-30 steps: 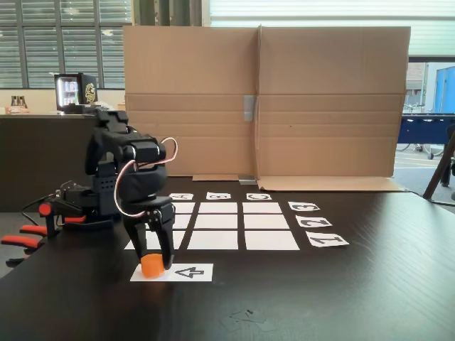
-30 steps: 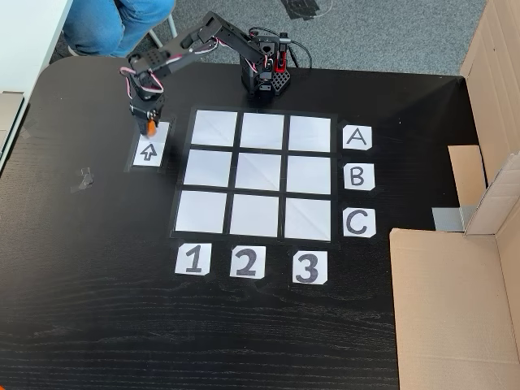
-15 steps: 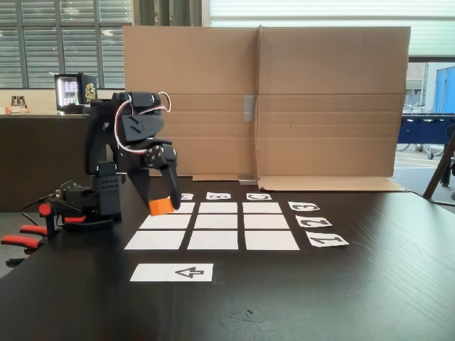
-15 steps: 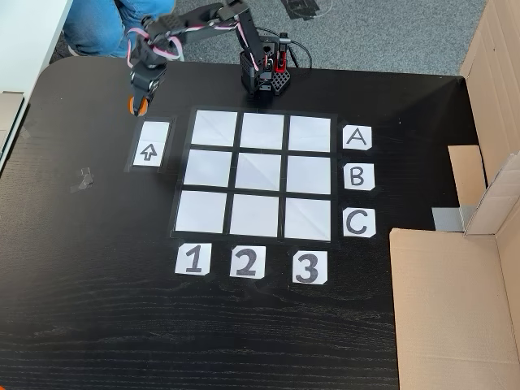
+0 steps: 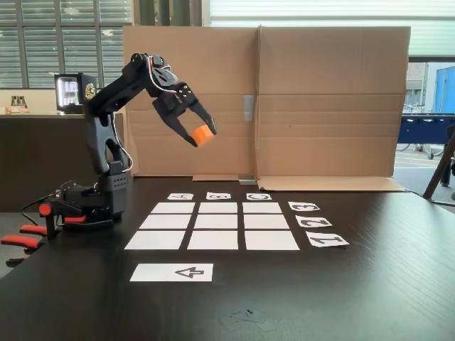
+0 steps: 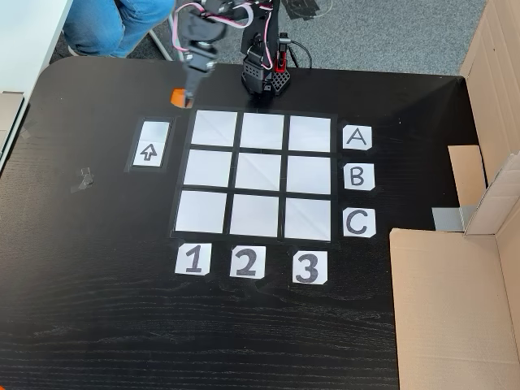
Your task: Pick up the round, orange token and place it in the grid on square B2.
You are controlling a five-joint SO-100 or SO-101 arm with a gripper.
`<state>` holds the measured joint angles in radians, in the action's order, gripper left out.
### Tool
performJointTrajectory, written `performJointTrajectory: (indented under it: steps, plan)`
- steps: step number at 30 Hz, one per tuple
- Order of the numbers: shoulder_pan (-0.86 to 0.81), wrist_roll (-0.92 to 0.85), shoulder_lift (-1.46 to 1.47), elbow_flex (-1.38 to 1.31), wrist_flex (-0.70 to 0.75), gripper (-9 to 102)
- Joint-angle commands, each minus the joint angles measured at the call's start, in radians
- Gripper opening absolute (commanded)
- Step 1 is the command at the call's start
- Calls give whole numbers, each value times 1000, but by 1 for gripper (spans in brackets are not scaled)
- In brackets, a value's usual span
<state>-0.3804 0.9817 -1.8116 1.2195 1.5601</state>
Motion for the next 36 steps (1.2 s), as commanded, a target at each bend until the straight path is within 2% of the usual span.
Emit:
performJointTrajectory:
  steps: [1,7,15,21,30,36]
  plan:
    - [95,54,-46,3,8,-1]
    - [267,146,-35,77,8,-1]
    - [407,265,54,207,-2,-1]
    - [423,330,147,250,-29,-1]
    - [436,373,262,402,-186,-1]
    - [453,396,336,397,-219,-1]
